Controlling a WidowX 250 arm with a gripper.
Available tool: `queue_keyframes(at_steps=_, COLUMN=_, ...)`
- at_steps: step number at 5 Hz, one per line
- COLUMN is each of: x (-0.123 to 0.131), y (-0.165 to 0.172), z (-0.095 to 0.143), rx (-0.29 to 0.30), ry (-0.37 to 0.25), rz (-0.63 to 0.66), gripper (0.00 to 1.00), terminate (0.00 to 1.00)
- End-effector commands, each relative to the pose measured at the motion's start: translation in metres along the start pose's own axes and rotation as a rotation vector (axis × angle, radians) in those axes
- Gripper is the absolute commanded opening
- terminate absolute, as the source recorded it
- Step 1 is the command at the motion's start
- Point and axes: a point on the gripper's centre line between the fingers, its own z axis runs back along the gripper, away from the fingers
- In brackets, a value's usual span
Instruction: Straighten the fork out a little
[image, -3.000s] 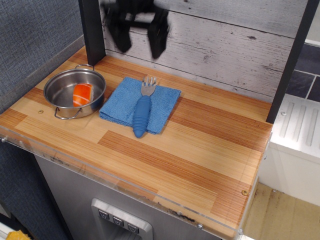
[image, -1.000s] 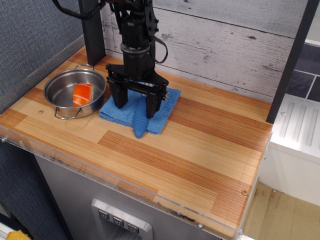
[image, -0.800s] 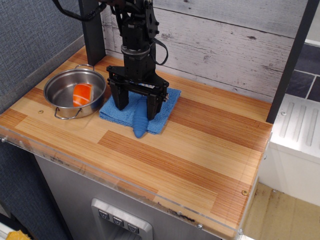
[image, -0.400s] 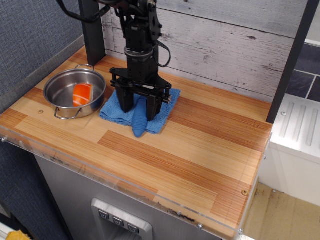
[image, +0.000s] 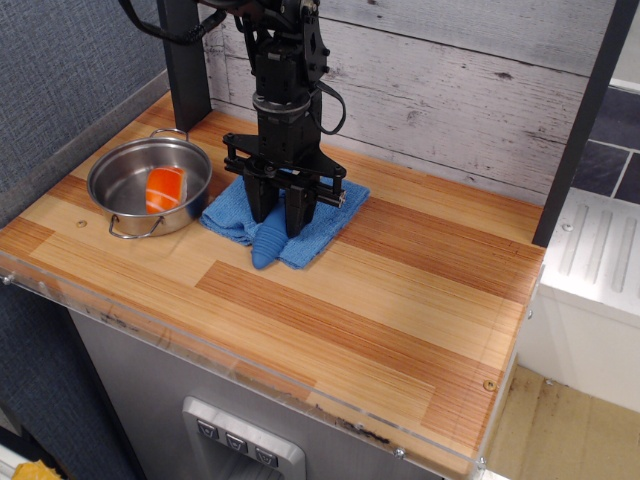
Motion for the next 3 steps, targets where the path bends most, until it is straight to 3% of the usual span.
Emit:
queue_keyframes(at_steps=1, x=0.0062, y=0.0047, z=0.0152, rx=0.006, ry=-0.029, rz=0.018, gripper=1.0, terminate=0.0)
queue_keyframes(at_steps=3, x=0.0074, y=0.0011, z=0.0133, rx=0.013, ry=-0.021, rz=-0.003, gripper=1.0, terminate=0.0)
